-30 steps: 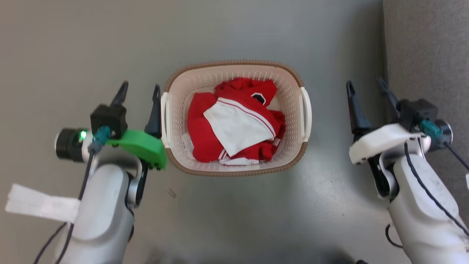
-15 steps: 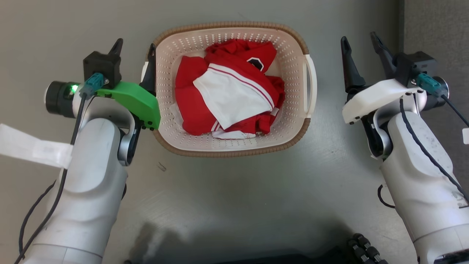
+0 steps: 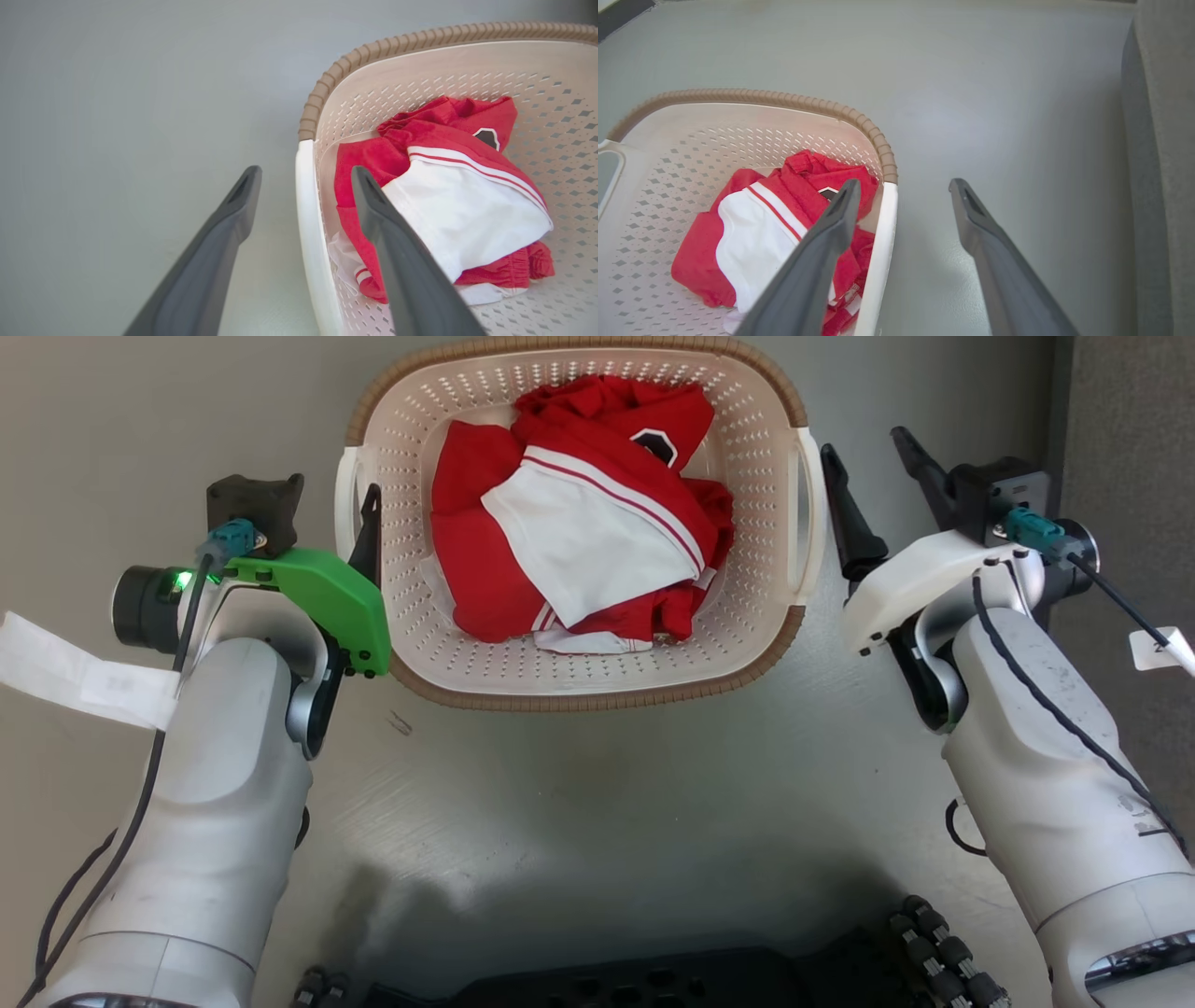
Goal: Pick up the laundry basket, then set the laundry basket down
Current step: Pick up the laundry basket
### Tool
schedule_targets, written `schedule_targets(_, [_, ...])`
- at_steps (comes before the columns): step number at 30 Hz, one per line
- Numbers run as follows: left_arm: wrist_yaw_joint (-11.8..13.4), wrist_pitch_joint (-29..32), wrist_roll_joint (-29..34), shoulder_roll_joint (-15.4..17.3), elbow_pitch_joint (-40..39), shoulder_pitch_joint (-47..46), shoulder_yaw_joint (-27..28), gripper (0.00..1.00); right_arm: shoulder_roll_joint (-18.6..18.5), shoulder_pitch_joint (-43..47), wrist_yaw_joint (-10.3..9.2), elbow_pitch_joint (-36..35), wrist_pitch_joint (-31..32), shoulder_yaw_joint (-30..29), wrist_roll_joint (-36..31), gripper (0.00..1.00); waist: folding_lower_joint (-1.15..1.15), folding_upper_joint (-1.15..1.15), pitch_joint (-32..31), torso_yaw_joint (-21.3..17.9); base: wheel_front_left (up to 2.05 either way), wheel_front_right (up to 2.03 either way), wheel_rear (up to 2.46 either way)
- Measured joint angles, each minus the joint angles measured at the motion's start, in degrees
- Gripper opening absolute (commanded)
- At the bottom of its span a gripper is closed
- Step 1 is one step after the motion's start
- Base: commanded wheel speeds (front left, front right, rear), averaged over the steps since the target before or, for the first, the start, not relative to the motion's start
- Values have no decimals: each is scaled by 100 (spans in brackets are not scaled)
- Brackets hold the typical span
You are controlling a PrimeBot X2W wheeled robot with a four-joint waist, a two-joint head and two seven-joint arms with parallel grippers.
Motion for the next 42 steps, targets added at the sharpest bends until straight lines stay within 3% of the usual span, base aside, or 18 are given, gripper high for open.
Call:
schedule_targets(27, [-246,19,-67,-31,1359,-874,-54,100,115,-562,226,1123,1,468,115,100,0,0,531,-57,0,0,0])
schedule_targets(28, [-253,77,-68,-35,1427,-898,-67,71,116,-584,236,1159,1,466,145,44,0,0,534,-58,0,0,0])
schedule_targets(29, [-266,126,-71,-46,1486,-927,-85,0,116,-605,264,1205,2,465,202,0,0,0,536,-59,0,0,0])
schedule_targets(33, [-319,211,-87,-219,1607,-1020,-157,0,281,-680,341,1324,35,486,369,0,0,0,543,-57,0,0,0])
schedule_targets(42, [-330,235,-196,-236,1830,-1137,-160,0,271,-774,378,1530,43,513,470,0,0,0,518,-44,0,0,0])
